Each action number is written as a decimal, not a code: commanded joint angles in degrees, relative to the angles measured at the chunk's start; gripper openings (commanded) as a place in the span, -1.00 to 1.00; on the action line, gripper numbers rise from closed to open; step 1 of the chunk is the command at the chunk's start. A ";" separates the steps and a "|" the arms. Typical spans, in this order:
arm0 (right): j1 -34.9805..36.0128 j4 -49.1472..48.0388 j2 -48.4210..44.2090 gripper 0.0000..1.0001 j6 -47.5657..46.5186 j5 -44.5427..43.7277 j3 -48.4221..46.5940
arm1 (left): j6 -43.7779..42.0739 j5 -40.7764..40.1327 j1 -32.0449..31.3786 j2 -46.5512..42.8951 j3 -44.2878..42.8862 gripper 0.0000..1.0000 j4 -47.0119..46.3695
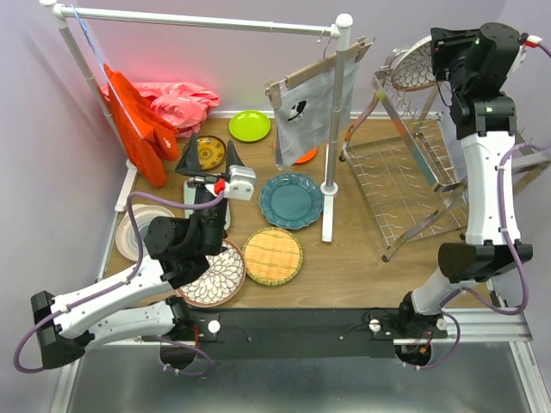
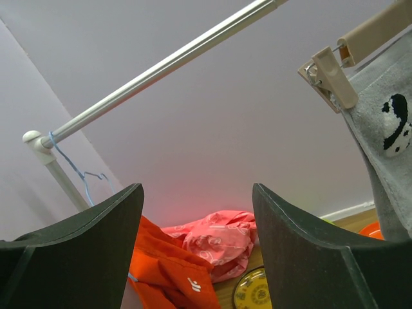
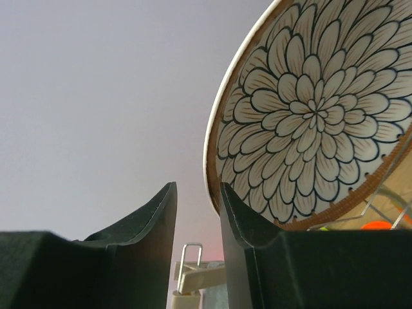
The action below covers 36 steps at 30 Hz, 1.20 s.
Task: Load the plates into the dish rack
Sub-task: Insert the plate into the dish rack
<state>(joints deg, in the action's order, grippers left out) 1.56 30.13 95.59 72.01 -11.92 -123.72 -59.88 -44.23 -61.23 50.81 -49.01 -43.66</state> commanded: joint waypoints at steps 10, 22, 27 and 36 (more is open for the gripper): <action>0.37 -3.41 -8.75 -0.08 -11.80 -7.93 6.39 | 3.63 0.37 0.24 -3.08 3.66 0.55 -2.31; -0.59 -6.48 -10.34 -0.07 -20.14 -9.43 7.00 | 6.09 0.28 0.15 -4.22 3.57 0.55 -1.52; -3.58 -8.33 -10.60 -0.07 -24.37 -9.35 6.92 | 7.76 0.54 0.24 -3.96 3.66 0.55 -0.99; -13.85 -9.30 -7.97 -0.07 -30.51 3.11 5.78 | 11.88 1.95 0.15 -3.52 1.47 0.55 2.87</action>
<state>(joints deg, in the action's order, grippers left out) -6.59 22.37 86.19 46.87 -18.00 -117.34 -52.21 -44.10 -61.23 47.31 -45.52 -42.83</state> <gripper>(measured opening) 0.463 0.775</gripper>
